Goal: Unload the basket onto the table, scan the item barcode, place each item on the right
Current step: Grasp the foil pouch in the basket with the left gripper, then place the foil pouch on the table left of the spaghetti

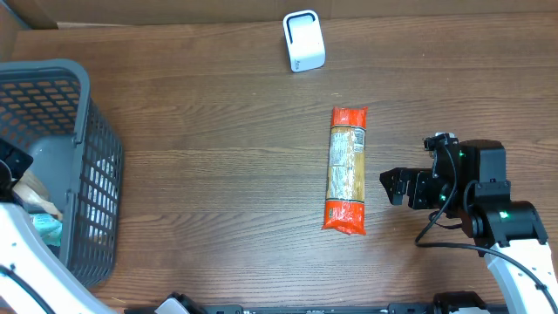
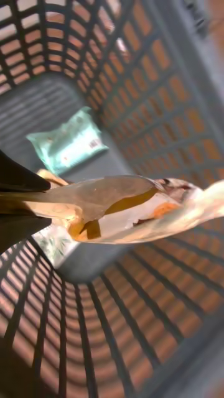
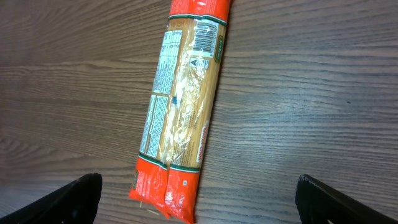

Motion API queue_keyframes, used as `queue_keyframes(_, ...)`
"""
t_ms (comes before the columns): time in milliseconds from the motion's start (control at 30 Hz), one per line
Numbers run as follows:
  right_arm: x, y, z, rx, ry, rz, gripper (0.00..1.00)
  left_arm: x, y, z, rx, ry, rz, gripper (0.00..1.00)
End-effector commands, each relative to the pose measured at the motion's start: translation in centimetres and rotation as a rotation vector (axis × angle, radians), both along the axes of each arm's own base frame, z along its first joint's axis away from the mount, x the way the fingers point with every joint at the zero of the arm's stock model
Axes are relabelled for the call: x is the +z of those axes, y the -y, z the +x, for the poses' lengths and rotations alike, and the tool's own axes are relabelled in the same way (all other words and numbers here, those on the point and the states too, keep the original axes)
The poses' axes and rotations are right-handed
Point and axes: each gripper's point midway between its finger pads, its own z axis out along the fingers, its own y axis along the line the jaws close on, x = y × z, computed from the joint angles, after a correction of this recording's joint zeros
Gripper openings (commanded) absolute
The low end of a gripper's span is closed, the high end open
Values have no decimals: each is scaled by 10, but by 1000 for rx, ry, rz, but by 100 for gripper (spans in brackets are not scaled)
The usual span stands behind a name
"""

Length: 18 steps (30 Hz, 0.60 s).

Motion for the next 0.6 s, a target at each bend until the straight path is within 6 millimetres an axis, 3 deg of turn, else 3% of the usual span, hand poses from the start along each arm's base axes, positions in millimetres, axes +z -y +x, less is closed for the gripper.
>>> queue_keyframes(0, 12, -2, 6, 2, 31, 8, 100, 44, 20, 1, -81, 125, 79, 4)
queue_keyframes(200, 12, -2, 6, 2, 31, 8, 100, 110, 61, -1, -219, 344, 210, 4)
queue_keyframes(300, 12, -2, 6, 2, 31, 8, 100, 131, 91, -4, -296, 414, 243, 4)
queue_keyframes(433, 12, -2, 6, 2, 31, 8, 100, 132, 141, -4, -440, 447, 191, 4)
queue_keyframes(567, 12, -2, 6, 2, 31, 8, 100, 104, 177, 6, -549, 387, 55, 4)
